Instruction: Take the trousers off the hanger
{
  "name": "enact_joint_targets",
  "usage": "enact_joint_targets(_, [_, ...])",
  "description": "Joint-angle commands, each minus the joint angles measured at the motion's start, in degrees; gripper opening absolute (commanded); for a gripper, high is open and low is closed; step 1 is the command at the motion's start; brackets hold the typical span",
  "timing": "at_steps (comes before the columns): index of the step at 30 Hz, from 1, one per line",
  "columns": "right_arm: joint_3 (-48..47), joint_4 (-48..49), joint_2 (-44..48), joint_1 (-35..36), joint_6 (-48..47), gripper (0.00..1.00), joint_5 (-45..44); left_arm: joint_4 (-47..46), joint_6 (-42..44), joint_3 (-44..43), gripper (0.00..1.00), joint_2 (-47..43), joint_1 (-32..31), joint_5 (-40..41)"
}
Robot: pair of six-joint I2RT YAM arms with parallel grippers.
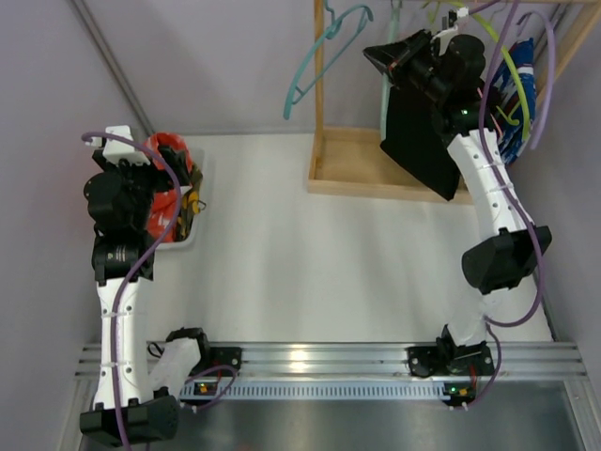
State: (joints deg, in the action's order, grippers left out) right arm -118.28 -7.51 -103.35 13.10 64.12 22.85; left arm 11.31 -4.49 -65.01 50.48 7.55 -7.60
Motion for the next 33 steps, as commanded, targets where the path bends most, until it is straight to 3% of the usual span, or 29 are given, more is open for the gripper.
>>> enact_joint_targets(1, [-3.4,2.8,-1.6,1.3,0.1,0.00,-0.7,-0.5,-1.2,-1.0,0.98,-0.7,-0.1,0.7])
enact_joint_targets(22, [-10.7,10.7,-13.0,6.4,2.4,0.00,2.1,2.7,-1.0,-2.8,0.99,-0.4,-0.1,2.1])
enact_joint_targets(33, [-11.8,13.0,-14.6,8.8,2.0,0.00,3.3,3.0,-2.0,-3.9,0.99,0.8,-0.1,1.5])
